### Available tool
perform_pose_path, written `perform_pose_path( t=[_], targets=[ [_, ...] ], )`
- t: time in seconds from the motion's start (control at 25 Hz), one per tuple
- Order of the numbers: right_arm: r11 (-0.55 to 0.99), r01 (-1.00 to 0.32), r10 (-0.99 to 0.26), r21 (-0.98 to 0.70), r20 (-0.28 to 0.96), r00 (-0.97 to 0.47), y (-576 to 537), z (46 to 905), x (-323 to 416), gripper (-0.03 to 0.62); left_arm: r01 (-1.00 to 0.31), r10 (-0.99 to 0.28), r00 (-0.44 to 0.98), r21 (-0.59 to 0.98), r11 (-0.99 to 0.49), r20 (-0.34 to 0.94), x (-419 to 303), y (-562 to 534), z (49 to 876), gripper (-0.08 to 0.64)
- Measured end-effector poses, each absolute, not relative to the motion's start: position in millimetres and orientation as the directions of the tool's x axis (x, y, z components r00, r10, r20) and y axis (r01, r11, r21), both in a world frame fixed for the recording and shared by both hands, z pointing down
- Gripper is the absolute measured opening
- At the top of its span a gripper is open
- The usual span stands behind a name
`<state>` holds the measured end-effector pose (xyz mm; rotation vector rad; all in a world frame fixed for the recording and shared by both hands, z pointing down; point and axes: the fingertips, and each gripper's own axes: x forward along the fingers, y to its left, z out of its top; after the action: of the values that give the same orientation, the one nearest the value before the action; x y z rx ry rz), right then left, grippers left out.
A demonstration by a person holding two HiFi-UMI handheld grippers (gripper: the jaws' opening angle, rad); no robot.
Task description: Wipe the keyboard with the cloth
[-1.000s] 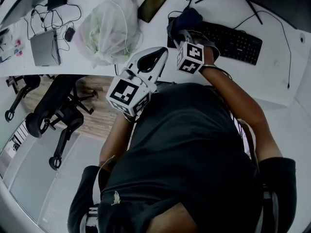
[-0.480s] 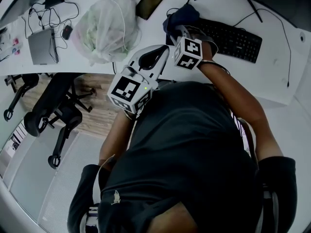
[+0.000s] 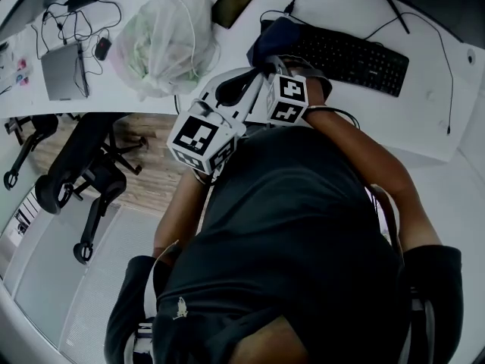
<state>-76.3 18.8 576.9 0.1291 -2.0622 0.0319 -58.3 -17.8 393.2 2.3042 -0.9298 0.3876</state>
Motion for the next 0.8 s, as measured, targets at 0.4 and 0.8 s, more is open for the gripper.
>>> perform_pose_path(
  t=[0.4,0.8],
  targets=[
    [0.993,-0.116,-0.083,0.032,0.88,-0.468,13.9,579.2,-76.9,0.051,-0.718,-0.523,0.696,0.445,-0.535,0.493,-70.6,-12.0,407.0,0.002],
    [0.984,-0.176,-0.096,0.013,0.876,-0.472,16.9,583.5,-50.4,0.051,-0.724,-0.517,0.689,0.444,-0.528,0.508,-76.9,-13.2,421.0,0.002]
  ],
)
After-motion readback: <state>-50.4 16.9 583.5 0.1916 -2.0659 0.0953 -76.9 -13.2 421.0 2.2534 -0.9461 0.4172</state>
